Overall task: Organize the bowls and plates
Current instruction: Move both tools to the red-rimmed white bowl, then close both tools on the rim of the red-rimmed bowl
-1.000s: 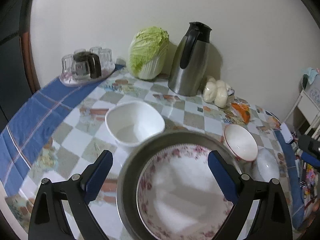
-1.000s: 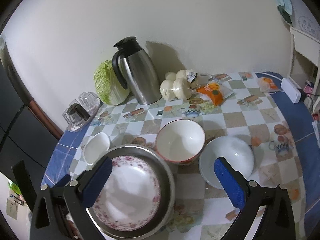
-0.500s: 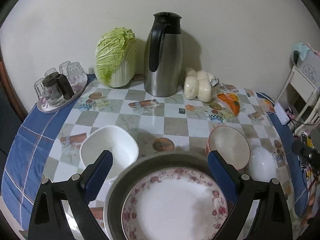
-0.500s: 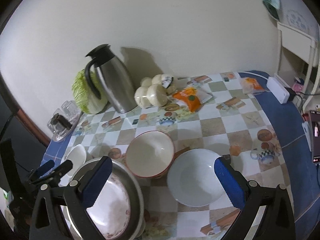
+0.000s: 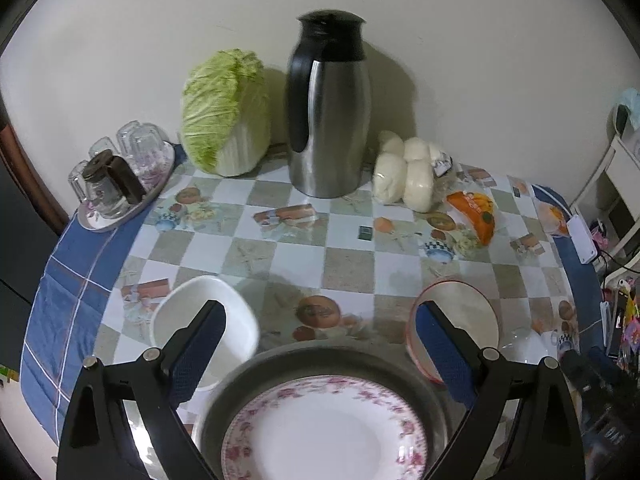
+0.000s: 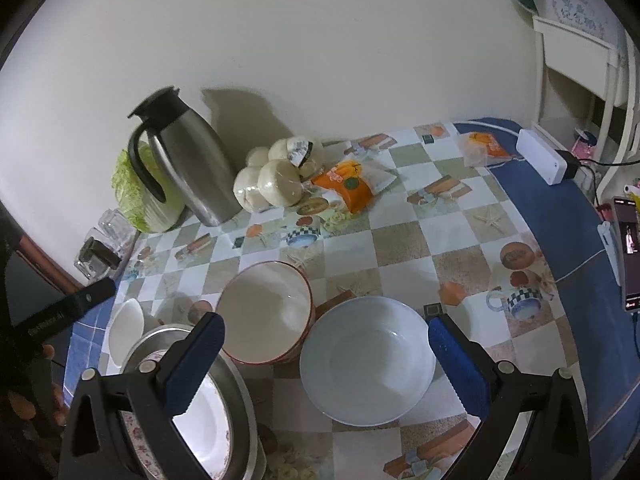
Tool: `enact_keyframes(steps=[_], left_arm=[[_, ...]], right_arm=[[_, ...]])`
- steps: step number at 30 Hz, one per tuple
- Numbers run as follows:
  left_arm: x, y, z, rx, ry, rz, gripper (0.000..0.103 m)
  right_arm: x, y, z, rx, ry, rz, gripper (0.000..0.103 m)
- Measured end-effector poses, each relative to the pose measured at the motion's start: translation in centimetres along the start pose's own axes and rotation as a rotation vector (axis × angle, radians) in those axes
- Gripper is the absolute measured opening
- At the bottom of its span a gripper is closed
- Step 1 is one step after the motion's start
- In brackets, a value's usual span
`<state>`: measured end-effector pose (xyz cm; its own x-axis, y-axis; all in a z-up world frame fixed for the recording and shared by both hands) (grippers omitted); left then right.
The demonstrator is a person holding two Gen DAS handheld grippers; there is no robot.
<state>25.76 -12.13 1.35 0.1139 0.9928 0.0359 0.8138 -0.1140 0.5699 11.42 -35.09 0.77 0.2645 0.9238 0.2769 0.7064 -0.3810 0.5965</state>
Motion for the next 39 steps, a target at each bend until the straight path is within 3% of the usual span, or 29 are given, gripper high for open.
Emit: enact_keyframes(steps=[10, 13, 18, 22, 25, 30, 33, 39], left_arm=[[-4.2, -1.0, 4.7, 0.099, 0.000, 0.060, 0.096], [-4.9, -1.3, 6.1, 0.128, -0.001, 0.069, 0.093], [-6.0, -1.6, 7.8, 0.162, -0.021, 0.097, 0.075], [-6.8, -2.0, 9.0, 0.188, -0.038, 0.119, 0.062], [-7.4, -2.2, 9.7, 0.205, -0.050, 0.146, 0.049], [-8.0, -2.6, 10.5, 0.226, -0.077, 0.158, 0.032], [-8.5, -2.9, 10.9, 0.238, -0.086, 0.173, 0.026], [-8.5, -3.6, 11.7, 0.269, -0.090, 0.165, 0.024]], right_arm=[[0.6, -1.2, 4.8, 0.069, -0.059, -0.058, 0.102], [0.8, -1.2, 6.2, 0.081, -0.075, -0.074, 0.091], [0.8, -1.3, 8.1, 0.099, -0.091, -0.082, 0.079], [0.5, -1.3, 9.3, 0.111, -0.079, -0.074, 0.059], [0.2, -1.2, 9.9, 0.118, -0.087, -0.073, 0.050], [-0.3, -0.8, 10.0, 0.099, -0.078, -0.053, 0.041], [-0.1, -0.6, 9.9, 0.081, -0.078, -0.052, 0.039], [0.9, -0.1, 9.4, 0.050, -0.048, -0.075, 0.036]])
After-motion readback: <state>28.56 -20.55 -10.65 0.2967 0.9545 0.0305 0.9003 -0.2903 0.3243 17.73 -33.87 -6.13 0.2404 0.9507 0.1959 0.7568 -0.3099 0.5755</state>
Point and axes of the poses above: each gripper's, at about its wrist camera, not at the fingertips, and z roughly the way its jaws point, x to its left, y to its top, the point moved 5 cm from there along z, roughly the way its jaws point, and after that the axes turned 4 degrees about y, right-handed, at the moved point
